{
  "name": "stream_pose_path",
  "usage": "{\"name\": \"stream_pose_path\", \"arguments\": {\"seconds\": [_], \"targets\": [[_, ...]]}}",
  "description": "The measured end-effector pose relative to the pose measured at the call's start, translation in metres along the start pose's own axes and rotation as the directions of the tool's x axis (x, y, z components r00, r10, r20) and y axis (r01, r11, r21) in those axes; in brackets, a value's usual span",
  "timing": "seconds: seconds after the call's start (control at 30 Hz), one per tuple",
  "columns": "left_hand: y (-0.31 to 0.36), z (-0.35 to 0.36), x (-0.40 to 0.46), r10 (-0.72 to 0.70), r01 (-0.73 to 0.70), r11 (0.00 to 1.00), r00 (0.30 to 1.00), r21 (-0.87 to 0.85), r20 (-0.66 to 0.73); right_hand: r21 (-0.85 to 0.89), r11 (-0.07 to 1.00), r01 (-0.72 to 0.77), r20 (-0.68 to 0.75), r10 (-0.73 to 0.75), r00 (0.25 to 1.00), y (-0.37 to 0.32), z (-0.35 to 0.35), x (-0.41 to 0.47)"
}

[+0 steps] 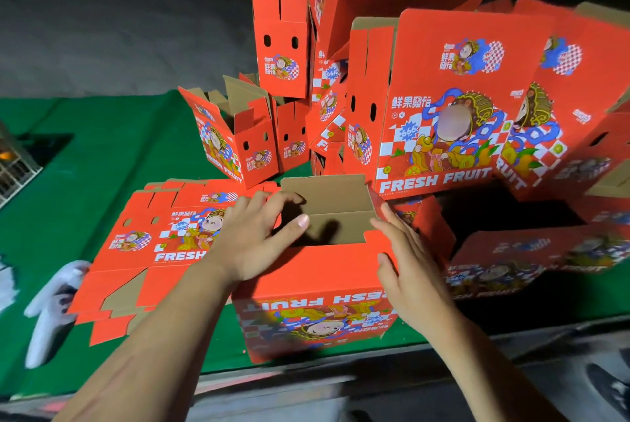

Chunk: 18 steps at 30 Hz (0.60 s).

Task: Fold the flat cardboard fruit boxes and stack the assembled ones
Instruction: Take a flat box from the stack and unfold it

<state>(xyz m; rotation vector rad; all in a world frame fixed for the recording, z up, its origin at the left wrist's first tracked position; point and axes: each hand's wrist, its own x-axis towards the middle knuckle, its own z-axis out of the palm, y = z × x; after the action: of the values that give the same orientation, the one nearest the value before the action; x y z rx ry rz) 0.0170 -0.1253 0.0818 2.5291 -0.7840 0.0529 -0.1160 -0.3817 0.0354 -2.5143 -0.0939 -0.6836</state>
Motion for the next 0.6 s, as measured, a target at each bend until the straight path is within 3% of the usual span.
{"name": "stream_pose_path", "arguments": {"seconds": [0.1,0.27,0.37,0.43,0.53,0.6], "targets": [[-0.005,0.001,0.003,0.003,-0.003,1.0,0.999,-0.01,0.045,0.071,0.997,-0.034,-0.045,0.038,0.998,-0.002,0.0,-0.005],[-0.014,-0.011,0.018,0.021,-0.021,1.0,0.981,-0.004,0.192,-0.009,0.999,-0.039,0.067,0.04,0.997,-0.002,-0.004,-0.006],[-0.021,-0.015,0.027,-0.043,0.049,0.999,0.956,-0.013,0.29,-0.044,0.999,-0.024,0.139,0.03,0.99,-0.003,-0.004,-0.004],[-0.021,-0.009,0.027,-0.069,0.06,0.997,0.974,0.046,0.214,-0.055,0.998,-0.032,0.157,0.041,0.987,-0.004,-0.003,-0.002],[-0.016,0.014,0.017,0.075,-0.068,0.961,0.997,0.27,-0.014,-0.042,0.997,-0.062,0.148,0.068,0.987,-0.004,-0.004,-0.001],[-0.018,0.022,0.01,0.116,-0.098,0.987,0.983,0.127,-0.142,-0.051,0.995,-0.085,0.166,0.092,0.982,-0.004,-0.004,-0.001]]}}
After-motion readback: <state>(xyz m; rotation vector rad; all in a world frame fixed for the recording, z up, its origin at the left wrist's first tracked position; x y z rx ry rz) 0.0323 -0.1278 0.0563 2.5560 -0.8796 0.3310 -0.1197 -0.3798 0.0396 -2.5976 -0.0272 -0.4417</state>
